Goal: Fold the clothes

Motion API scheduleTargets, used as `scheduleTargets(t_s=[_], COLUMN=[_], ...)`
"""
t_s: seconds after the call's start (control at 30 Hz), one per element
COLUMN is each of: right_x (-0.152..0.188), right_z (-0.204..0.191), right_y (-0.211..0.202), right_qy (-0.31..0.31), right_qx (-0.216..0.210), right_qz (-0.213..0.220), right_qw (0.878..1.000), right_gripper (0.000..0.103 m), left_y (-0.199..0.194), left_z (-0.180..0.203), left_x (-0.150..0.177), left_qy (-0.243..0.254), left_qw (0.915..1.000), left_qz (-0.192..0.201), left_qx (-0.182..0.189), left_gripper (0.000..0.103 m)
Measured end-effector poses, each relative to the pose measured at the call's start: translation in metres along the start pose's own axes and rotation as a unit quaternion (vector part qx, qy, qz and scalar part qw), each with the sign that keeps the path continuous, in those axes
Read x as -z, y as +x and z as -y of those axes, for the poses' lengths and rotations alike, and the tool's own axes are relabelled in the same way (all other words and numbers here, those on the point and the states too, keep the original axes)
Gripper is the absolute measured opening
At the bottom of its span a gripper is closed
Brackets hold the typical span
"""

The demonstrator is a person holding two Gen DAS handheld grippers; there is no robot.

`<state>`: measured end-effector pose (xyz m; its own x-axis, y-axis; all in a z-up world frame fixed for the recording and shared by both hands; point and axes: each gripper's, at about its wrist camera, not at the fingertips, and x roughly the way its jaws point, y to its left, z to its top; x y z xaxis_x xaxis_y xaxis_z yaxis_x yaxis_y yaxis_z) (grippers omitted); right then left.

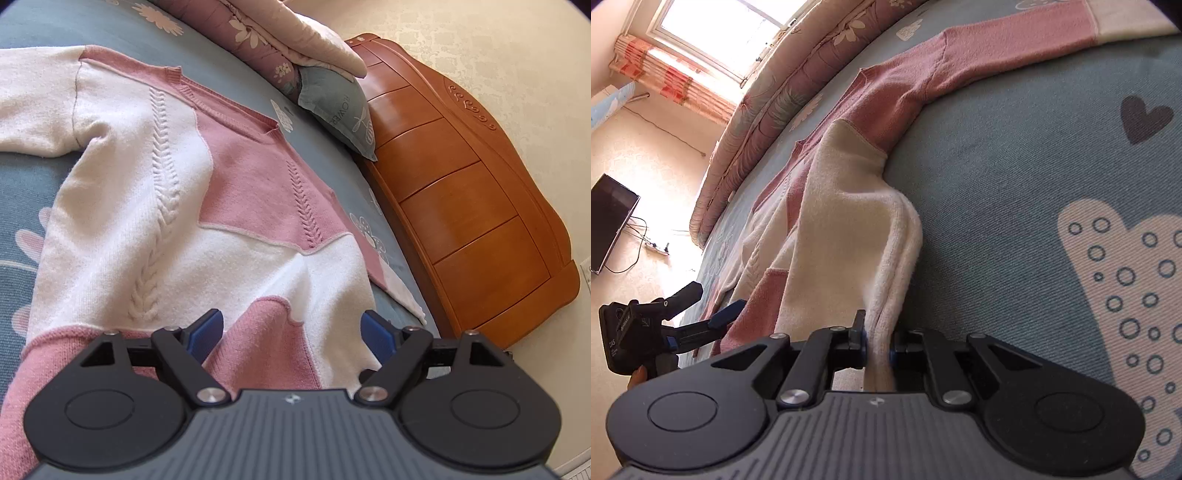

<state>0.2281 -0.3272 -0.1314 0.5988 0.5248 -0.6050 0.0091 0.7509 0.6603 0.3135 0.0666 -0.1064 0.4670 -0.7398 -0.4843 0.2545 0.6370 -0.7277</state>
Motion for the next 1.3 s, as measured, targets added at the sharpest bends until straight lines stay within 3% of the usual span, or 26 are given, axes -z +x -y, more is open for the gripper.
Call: scheduleTargets(t_s=[0.23,0.43,0.67,0.8,0.87,0.9,1.03,1.1,1.23,1.3], right_x=[-0.003,0.017,0.021,-0.011,-0.035,-0.049,-0.103,-0.129,-0.161,-0.169], right_z=[-0.025,-0.035,0.001,0.009,0.016,0.021,0.044,0.057,0.077,0.078], right_y=[-0.082,-0.074,-0.075,-0.094,-0.094,-0.088,-0.036,-0.001,0.054,0.066], right_qy=[-0.068,-0.116,-0.031,-0.006,0.012,0.023,0.086,0.125,0.177,0.182], right_qx=[0.053,0.095,0.121,0.091,0.058,0.043,-0.002,-0.02,-0.014,-0.024], right_qz=[0.089,0.021,0.023,0.075,0.091,0.09,0.055,0.035,0.027,0.042], right_qw=[0.992,0.988,0.992,0.993,0.994,0.995,0.995,0.991,0.984,0.982], right_gripper=[0.012,0.012,0.019,0.022,0.032,0.033,0.058,0.058,0.058,0.059], left_y=[-0.001,-0.004,-0.017,-0.02,-0.02,-0.019,-0.014,-0.013,-0.013,-0.013], left_z=[0.001,0.0,0.002,-0.001,-0.002,-0.002,-0.003,-0.006,-0.011,-0.014], left_x=[-0.002,-0.004,-0.008,-0.011,-0.011,-0.011,-0.009,-0.01,-0.012,-0.013], left_qy=[0.0,0.002,0.014,0.009,0.008,0.008,0.013,0.012,0.009,0.006], left_qw=[1.0,1.0,0.9995,0.9993,0.9993,0.9993,0.9994,0.9994,0.9993,0.9993], left_qz=[0.003,0.007,0.026,0.035,0.035,0.035,0.031,0.029,0.033,0.033], left_qx=[0.002,-0.005,-0.011,-0.009,-0.008,-0.008,-0.011,-0.013,-0.013,-0.014], left_gripper=[0.081,0.081,0.081,0.081,0.081,0.081,0.081,0.081,0.081,0.081])
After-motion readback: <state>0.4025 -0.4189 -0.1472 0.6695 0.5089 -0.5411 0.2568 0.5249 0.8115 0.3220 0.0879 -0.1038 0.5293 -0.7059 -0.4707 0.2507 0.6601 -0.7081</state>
